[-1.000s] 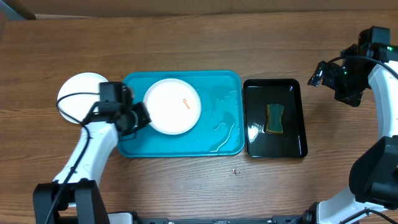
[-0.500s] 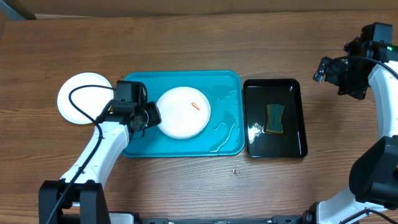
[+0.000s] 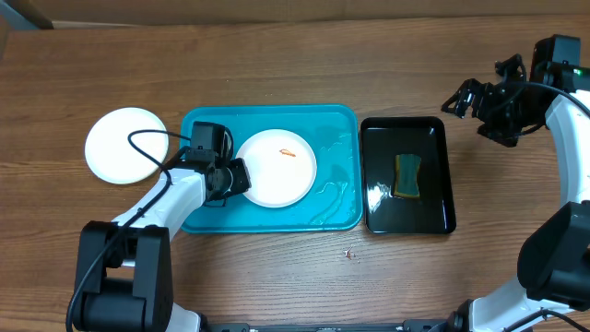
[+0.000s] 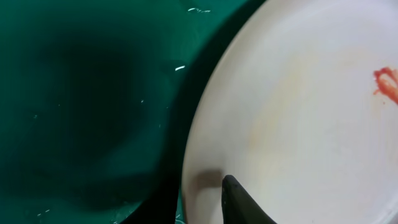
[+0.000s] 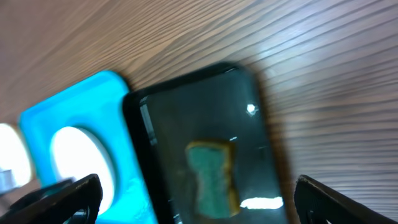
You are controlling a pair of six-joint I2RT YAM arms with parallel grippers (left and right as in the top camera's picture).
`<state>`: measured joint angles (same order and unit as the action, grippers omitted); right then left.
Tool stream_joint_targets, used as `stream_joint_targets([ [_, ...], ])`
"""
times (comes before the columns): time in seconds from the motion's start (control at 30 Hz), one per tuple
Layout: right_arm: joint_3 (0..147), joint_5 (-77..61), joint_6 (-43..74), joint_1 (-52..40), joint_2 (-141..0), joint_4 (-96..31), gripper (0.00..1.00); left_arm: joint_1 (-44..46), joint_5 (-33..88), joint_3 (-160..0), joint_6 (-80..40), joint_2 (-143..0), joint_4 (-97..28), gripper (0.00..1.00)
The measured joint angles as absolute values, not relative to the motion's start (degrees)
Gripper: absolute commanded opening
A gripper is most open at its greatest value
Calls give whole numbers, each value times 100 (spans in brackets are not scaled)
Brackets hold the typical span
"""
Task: Clean dirty plates on tray and stack at the side
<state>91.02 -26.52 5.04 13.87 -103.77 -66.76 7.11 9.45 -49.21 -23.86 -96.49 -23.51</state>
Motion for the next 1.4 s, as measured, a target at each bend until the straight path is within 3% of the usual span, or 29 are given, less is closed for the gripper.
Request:
stream_joint_targets([
  [0.13,9102,-2991,513,1387,-10377,-6807,69,716,1009,-4921,-2388,-9679,-2320,5],
  [0.23,9102,-2895,489,1358,-10377,-7083,66,716,1004,-4956,-2403,-9692,-2322,4],
  [0.3,9102,-2624,484,1282,-10377,-7338,64,716,932,-5037,-2338,-9721,-2338,8],
  [0.47,9087,-1538,779,642,-10377,-7826,64,716,615,-5411,-1911,-9800,-2576,36],
  [0.73,8184,-572,1326,-574,-10377,-7402,62,716,611,-5894,-1774,-9800,-3334,39],
  [0.87,7358,-451,1470,-987,-10377,-6698,43,716,777,-5894,-1754,-9800,-3726,39],
  [0.97,6722,-375,1546,-1173,-10377,-5986,40,716,860,-5894,-1754,-9800,-3905,39],
  [1.0,6530,-340,1557,-1214,-10377,-5730,26,716,878,-5894,-1754,-9800,-3931,39],
  [1.03,6309,-292,1538,-1256,-10377,-5408,4,716,891,-5894,-1754,-9802,-3938,39],
  [1.13,6027,-152,1610,-1286,-10326,-5046,4,716,921,-5894,-1754,-9802,-3946,40],
  [1.2,6031,-167,1632,-1284,-10311,-5094,22,716,926,-5894,-1752,-9802,-3948,43],
  [1.27,6206,-296,1636,-1280,-10346,-5548,29,716,928,-5894,-1743,-9802,-3955,44],
  [1.37,6794,-449,1662,-1273,-10379,-6475,62,716,941,-5896,-1737,-9802,-3957,45],
  [1.4,7054,-454,1643,-1267,-10379,-6689,80,716,943,-5896,-1737,-9802,-3966,45],
])
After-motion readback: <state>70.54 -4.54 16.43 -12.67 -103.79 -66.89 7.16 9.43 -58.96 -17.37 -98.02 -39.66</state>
